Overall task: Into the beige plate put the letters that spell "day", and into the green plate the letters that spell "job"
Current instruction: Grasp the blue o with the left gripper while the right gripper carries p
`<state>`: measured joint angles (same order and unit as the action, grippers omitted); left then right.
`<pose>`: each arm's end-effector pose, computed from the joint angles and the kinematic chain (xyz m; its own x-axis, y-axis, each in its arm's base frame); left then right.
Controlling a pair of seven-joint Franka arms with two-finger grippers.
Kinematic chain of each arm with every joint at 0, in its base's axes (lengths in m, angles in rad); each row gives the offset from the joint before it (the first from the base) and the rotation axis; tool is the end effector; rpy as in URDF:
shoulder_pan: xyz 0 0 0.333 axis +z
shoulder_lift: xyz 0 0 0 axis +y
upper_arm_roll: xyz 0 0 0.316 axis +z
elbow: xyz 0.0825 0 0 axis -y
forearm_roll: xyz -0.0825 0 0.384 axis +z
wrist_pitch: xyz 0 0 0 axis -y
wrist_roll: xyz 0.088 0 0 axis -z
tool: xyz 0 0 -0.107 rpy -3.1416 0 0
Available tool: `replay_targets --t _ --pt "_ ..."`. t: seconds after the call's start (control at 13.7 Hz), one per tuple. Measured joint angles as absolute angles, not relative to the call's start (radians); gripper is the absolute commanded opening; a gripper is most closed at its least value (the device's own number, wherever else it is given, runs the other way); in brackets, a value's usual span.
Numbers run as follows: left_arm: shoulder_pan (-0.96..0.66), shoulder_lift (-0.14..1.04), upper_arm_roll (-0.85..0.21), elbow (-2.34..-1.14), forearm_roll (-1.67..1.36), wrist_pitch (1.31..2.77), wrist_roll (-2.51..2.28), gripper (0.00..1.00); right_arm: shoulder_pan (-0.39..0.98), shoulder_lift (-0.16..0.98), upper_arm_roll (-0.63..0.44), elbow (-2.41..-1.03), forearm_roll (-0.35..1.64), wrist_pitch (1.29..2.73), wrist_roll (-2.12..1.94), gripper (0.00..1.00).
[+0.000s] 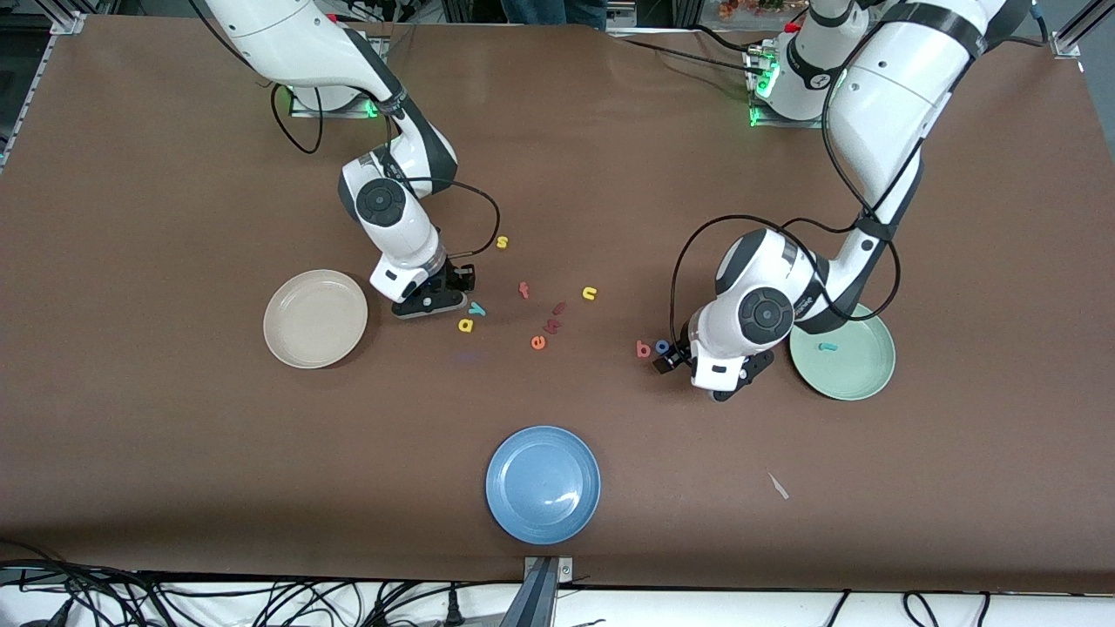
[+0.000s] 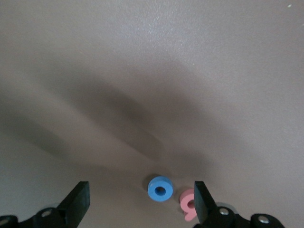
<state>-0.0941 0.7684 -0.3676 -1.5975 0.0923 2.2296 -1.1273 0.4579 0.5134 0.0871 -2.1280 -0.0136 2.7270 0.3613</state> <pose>0.6282 -0.2742 0.1959 0.7551 0.6233 -0.2032 0.6368 -0.7710 0.0012 0.4962 0.3018 0.1724 0.9814 0.1792 0.0691 0.1837 -0.9809 -0.0648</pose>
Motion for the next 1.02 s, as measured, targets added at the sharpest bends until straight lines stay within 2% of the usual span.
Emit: replay_targets --t 0.22,0.58,1.02 --pt "-0.095 0.776 -0.367 -1.594 0.098 2.233 -1.128 0.81 0.459 0.511 0.087 -2.128 -0.014 2.727 0.361 0.27" --pt "-0.131 0.788 -0.364 -1.595 0.104 2.233 -1.138 0.79 0.457 0.492 0.070 -2.125 -0.014 2.708 0.336 0.27" --pt "-0.138 0.805 -0.359 -1.597 0.126 2.232 -1.143 0.75 0.331 0.374 0.010 -2.071 -0.014 2.476 0.029 0.27"
